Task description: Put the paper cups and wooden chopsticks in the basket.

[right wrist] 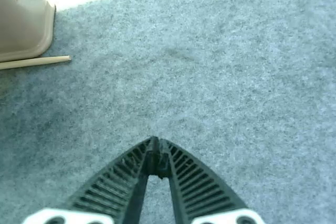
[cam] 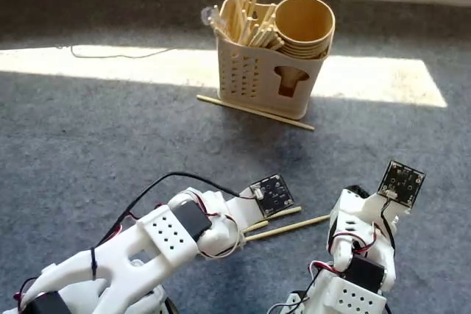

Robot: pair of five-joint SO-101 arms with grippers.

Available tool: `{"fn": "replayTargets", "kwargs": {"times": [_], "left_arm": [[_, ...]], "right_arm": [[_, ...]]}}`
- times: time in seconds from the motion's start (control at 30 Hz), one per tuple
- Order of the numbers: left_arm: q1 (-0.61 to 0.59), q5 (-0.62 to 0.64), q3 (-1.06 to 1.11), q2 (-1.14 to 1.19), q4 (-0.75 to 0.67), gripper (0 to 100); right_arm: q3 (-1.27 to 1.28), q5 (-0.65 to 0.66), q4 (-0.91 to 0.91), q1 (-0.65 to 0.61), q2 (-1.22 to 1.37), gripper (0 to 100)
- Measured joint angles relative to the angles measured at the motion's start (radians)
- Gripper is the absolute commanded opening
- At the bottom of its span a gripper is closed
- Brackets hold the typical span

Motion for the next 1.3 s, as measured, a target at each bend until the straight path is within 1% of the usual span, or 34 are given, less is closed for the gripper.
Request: {"fn": "replayTargets", "kwargs": {"times": [0.07,0.17,0.3,0.4,0.5,0.67,0.73,0.83,0.97,1.13,1.3], "left_arm": [[-0.011,0.002,0.0,0.003,-0.008,17],[-0.018,0.002,0.0,0.086,-0.025,17],[-0.034,0.0,-0.089,0.258,-0.031,16],[-0.068,0.0,-0.163,0.367,-0.031,16],[-0.132,0.0,-0.213,0.414,-0.031,16],[-0.279,0.0,-0.281,0.425,-0.031,16],[-0.311,0.002,-0.302,0.425,-0.031,16],[-0.321,0.002,-0.308,0.425,-0.031,16],[-0.319,0.0,-0.308,0.425,-0.031,13],[-0.322,0.0,-0.308,0.425,-0.031,15],[-0.322,0.0,-0.308,0.428,-0.031,15]], "right_arm": [[0.0,0.0,0.0,0.0,0.0,0.9],[0.0,0.0,0.0,0.0,0.0,0.9],[0.0,0.0,0.0,0.0,0.0,0.9],[0.0,0.0,0.0,0.0,0.0,0.9],[0.0,0.0,0.0,0.0,0.0,0.9],[0.0,0.0,0.0,0.0,0.0,0.9],[0.0,0.0,0.0,0.0,0.0,0.9],[0.0,0.0,0.0,0.0,0.0,0.9],[0.0,0.0,0.0,0.0,0.0,0.9],[0.0,0.0,0.0,0.0,0.0,0.9],[0.0,0.0,0.0,0.0,0.0,0.9]]}}
